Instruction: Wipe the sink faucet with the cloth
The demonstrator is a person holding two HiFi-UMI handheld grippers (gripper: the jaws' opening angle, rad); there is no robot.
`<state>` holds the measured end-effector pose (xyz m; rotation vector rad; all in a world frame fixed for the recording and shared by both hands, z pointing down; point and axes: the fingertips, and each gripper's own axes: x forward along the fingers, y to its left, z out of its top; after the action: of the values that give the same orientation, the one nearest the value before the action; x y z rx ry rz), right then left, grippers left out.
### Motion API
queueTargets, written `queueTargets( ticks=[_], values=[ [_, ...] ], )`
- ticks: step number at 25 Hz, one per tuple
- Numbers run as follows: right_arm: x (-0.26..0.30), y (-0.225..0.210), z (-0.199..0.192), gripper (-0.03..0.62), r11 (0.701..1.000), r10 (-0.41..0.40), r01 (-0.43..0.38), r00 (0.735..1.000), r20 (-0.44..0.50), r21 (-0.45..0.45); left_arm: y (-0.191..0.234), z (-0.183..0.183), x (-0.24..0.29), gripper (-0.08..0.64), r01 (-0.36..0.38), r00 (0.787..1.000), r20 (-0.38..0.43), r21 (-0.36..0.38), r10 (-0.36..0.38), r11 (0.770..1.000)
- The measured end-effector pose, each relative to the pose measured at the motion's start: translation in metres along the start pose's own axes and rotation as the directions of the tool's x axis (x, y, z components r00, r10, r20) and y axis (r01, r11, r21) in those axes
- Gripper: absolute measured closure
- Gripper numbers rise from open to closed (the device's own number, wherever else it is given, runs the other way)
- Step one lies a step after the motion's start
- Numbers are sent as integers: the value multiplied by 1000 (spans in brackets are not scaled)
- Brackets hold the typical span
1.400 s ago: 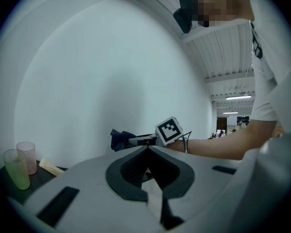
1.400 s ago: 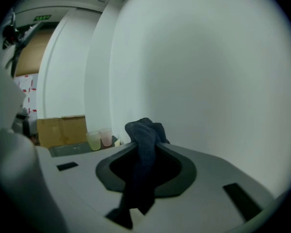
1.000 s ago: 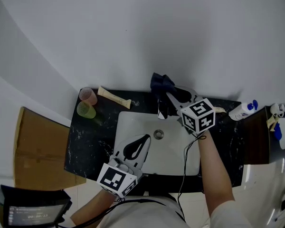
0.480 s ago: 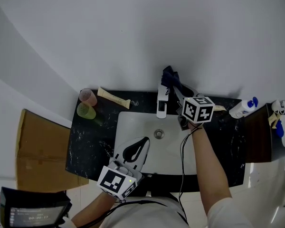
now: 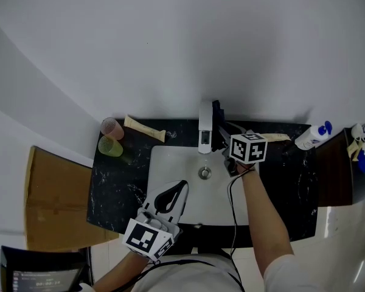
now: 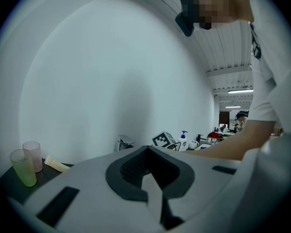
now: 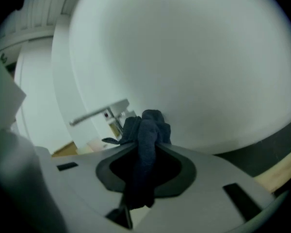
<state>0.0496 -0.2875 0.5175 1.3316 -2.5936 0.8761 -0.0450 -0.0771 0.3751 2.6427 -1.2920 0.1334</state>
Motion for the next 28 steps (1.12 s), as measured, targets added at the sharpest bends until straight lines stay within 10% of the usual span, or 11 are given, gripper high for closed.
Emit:
queueTargets(
  ticks=[5,15,18,23,28],
  values=[
    [-19,28,60,506,989,132,-142,972,196,40,-1,-1,3,561,5,1000,-4,-1,-5,1000],
    [5,-4,-41,506,999,22,-18,996,-83,46,2,-3,3,563,-7,1000,-12,3,7,1000],
    [-4,6,-11,506,984,120,-125,992,50,124,2,-3,4,563,-5,1000,-12,6,5,1000],
    [-24,24,45,506,872,293,-384,907,302,305,3,-4,4,561,-3,1000,-12,5,3,1000],
    [2,6,-7,506,893,229,-258,966,120,368,7,-5,2,561,-15,1000,-14,4,15,1000]
  ],
)
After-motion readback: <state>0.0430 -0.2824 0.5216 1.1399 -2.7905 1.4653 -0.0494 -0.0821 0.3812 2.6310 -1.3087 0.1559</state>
